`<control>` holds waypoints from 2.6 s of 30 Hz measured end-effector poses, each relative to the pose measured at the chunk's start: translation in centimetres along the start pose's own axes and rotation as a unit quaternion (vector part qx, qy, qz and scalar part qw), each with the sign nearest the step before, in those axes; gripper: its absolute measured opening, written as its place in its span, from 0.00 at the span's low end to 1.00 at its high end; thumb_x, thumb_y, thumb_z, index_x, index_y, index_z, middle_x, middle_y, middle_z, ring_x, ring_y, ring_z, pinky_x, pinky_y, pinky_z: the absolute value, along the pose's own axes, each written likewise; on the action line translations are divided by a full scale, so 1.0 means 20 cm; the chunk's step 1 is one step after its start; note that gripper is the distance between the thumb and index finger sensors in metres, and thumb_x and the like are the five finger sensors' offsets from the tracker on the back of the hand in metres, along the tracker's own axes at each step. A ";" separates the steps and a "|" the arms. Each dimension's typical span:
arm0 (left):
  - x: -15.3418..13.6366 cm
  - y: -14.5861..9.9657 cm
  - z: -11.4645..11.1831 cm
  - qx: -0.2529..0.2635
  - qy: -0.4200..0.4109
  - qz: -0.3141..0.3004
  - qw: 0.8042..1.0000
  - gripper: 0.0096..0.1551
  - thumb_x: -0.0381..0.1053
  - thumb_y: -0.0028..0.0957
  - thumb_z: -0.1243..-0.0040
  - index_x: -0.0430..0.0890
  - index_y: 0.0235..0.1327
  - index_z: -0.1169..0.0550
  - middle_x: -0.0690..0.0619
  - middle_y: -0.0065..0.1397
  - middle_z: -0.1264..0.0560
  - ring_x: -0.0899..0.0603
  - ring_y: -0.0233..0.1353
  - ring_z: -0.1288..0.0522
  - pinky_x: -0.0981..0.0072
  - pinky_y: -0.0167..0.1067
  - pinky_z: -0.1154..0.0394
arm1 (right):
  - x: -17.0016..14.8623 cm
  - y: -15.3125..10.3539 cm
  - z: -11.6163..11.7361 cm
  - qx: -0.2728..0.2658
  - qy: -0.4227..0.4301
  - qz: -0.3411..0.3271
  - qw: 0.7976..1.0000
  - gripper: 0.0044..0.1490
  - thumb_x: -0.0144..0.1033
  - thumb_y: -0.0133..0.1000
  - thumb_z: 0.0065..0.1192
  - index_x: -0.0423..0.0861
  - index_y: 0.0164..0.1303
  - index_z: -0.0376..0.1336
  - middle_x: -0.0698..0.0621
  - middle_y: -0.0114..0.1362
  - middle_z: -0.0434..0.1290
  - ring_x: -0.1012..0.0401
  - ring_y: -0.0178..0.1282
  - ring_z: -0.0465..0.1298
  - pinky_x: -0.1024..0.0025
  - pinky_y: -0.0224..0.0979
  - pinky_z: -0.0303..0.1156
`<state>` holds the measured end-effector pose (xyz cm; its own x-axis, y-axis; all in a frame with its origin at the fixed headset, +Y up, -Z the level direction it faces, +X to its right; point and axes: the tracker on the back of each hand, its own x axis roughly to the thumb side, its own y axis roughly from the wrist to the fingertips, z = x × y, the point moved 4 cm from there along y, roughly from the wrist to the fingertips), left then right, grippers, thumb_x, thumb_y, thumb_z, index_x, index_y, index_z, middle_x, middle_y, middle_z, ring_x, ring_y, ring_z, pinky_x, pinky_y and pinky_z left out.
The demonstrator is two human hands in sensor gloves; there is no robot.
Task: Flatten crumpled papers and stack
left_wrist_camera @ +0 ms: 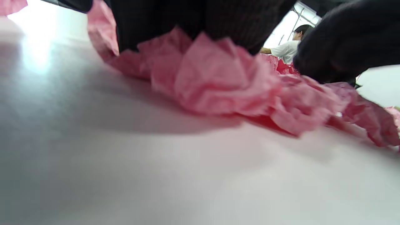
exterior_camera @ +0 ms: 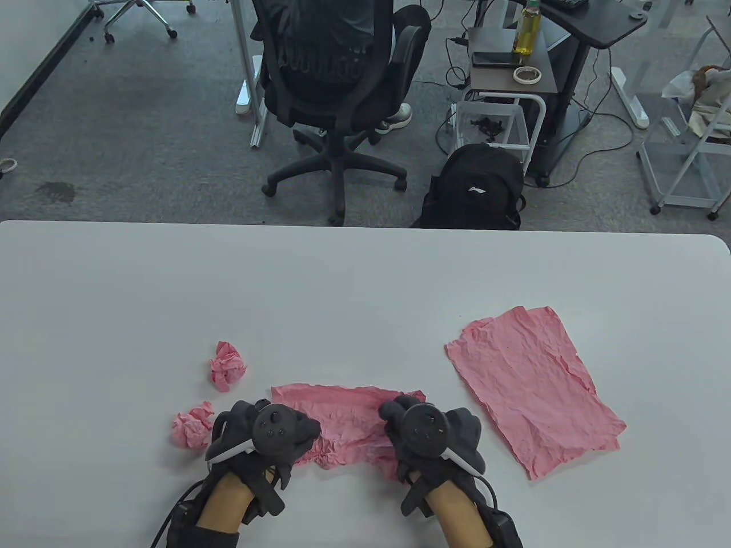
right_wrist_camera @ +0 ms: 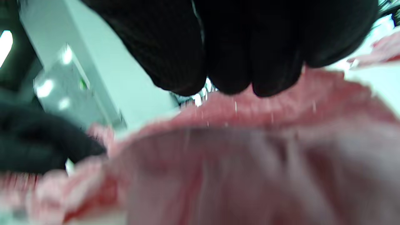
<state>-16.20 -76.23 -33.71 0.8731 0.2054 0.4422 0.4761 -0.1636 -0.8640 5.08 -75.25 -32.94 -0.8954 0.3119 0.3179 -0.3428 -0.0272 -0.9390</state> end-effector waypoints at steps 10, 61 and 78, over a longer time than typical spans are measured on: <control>0.00 0.04 -0.09 -0.143 0.062 0.023 0.988 0.50 0.70 0.46 0.32 0.56 0.81 0.35 0.47 0.86 0.48 0.32 0.87 0.48 0.25 0.76 0.53 | -0.18 -0.01 0.13 0.146 0.031 0.075 0.986 0.48 0.47 0.50 0.75 0.50 0.77 0.54 0.37 0.84 0.46 0.35 0.81 0.45 0.30 0.72 0.48; -0.01 -0.01 -0.25 -0.221 0.030 0.049 0.973 0.68 0.82 0.38 0.41 0.56 0.80 0.60 0.46 0.81 0.69 0.34 0.84 0.69 0.27 0.75 0.61 | 0.23 0.02 0.32 0.211 -0.015 -0.067 0.975 0.36 0.36 0.57 0.53 0.57 0.77 0.49 0.41 0.84 0.38 0.39 0.81 0.39 0.40 0.74 0.46; -0.06 -0.02 -0.24 -0.198 -0.003 0.049 0.979 0.56 0.73 0.48 0.43 0.58 0.83 0.55 0.50 0.83 0.66 0.36 0.86 0.67 0.28 0.75 0.62 | -0.22 -0.02 0.14 0.152 -0.004 0.140 0.978 0.39 0.38 0.55 0.62 0.55 0.77 0.51 0.40 0.83 0.43 0.39 0.81 0.44 0.38 0.71 0.51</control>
<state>-16.83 -81.11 -32.70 0.9169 0.1754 0.3584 0.3938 -0.5433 -0.7414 8.31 -79.26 -33.67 -0.9680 0.2446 0.0553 -0.1509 -0.3920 -0.9075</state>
